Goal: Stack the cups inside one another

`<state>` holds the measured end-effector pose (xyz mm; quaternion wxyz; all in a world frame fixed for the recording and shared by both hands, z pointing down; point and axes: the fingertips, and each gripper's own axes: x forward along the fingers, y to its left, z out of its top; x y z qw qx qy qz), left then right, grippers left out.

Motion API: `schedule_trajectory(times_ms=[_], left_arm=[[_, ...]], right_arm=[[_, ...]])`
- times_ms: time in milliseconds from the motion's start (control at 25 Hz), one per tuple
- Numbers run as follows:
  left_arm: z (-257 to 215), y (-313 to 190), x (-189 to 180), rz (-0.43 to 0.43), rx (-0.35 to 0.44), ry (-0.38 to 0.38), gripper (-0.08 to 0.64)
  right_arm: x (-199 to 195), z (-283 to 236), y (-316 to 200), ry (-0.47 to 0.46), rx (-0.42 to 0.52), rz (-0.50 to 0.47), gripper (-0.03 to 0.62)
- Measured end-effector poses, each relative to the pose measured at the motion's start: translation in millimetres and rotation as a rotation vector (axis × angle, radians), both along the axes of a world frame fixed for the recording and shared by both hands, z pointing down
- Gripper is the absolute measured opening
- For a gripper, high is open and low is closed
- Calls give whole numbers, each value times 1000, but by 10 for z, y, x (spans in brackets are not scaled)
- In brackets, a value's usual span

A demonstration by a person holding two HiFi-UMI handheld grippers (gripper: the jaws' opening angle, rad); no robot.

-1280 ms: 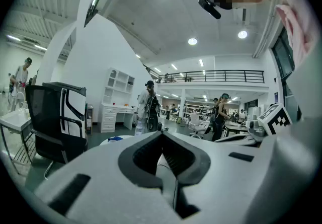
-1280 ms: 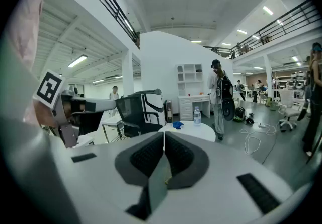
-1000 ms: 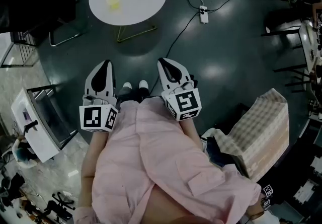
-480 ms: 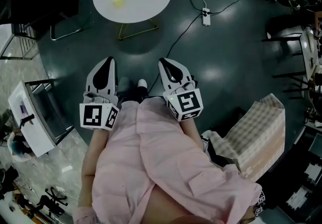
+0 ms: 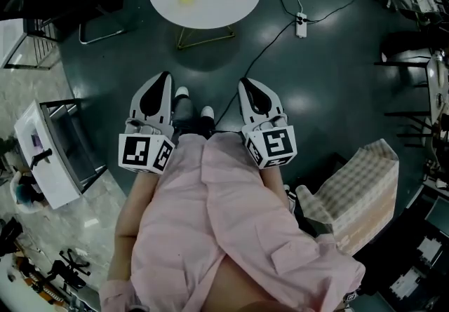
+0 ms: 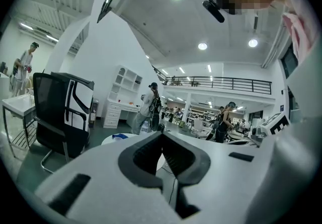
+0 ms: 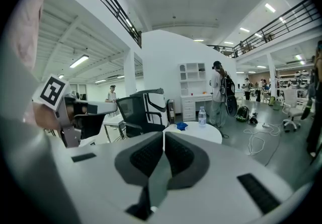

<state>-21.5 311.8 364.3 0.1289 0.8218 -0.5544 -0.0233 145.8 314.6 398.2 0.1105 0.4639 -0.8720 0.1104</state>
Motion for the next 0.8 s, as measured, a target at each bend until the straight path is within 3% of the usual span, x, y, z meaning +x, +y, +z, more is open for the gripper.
schedule_trajectory(times_ms=[240,440,800], left_arm=[[96,-422,-417,2,-21,40,9],[105,-665,-695,44,-21,-28,9],[-112,-1039,-522,169,25,-71,9]], right_arm=[[-339,-9,-401,4,-8,58,32],[-709,89,-541,-15,-41,68,32],[-756,-16,-781,-48,-32,139,32]])
